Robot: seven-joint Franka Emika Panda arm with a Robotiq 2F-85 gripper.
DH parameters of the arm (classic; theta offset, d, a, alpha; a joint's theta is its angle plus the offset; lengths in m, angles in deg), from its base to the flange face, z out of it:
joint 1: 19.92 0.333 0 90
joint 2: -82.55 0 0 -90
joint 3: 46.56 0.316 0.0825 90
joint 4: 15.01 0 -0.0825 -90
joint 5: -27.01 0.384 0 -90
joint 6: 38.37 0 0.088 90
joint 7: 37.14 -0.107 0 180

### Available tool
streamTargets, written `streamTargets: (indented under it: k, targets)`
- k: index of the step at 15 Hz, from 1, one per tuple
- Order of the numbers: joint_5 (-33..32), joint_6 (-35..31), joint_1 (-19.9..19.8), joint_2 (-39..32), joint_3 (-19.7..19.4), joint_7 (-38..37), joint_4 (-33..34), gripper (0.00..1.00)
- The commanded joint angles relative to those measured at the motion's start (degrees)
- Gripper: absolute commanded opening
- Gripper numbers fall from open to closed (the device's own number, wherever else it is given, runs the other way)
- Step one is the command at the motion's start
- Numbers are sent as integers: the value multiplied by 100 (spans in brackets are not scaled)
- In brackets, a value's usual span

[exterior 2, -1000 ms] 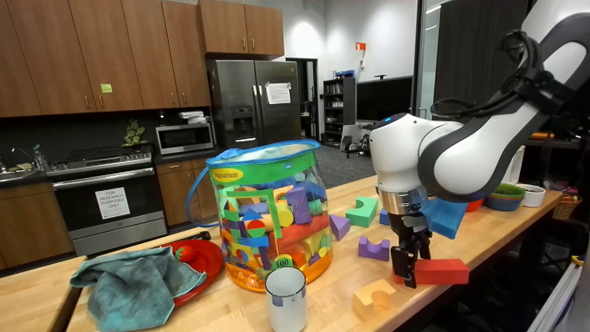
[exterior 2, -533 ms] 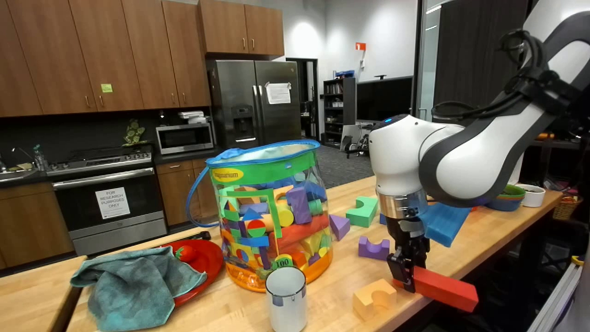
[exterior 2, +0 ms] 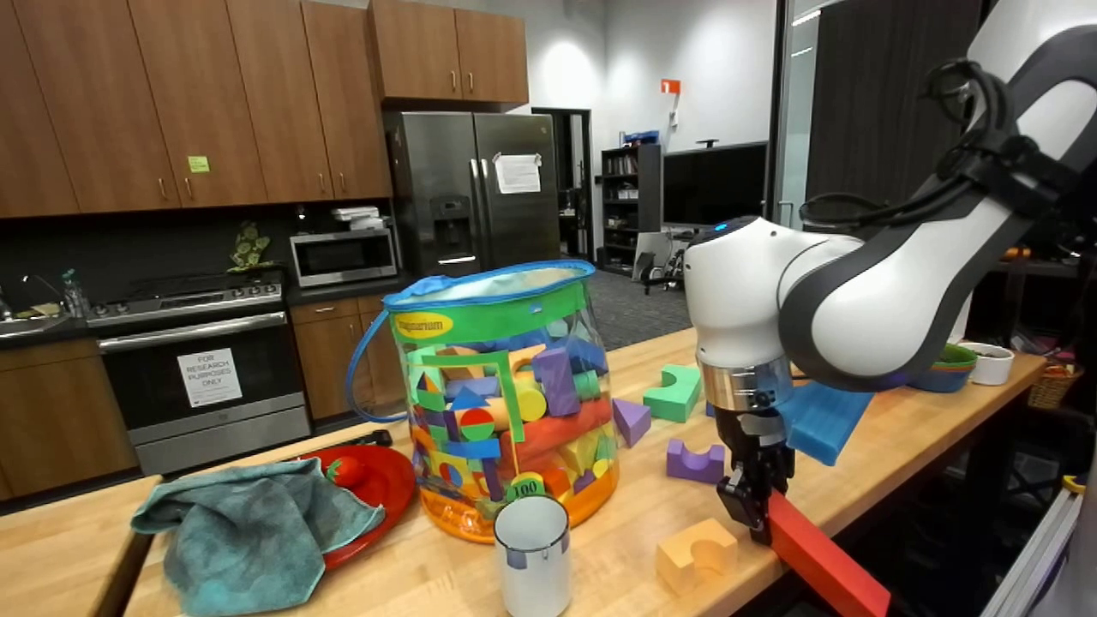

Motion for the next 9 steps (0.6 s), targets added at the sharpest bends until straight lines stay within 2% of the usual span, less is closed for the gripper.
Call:
streamTargets:
  k: [1,4,7,9]
  targets:
    - [-149,221,-42,175,-93,124,10,16]
    - [-356,254,-199,380,-183,3,5,16]
    - [-517,576,-374,752,-358,140,-10,16]
    - [-885,730,-591,1024,-459,203,-76,16]
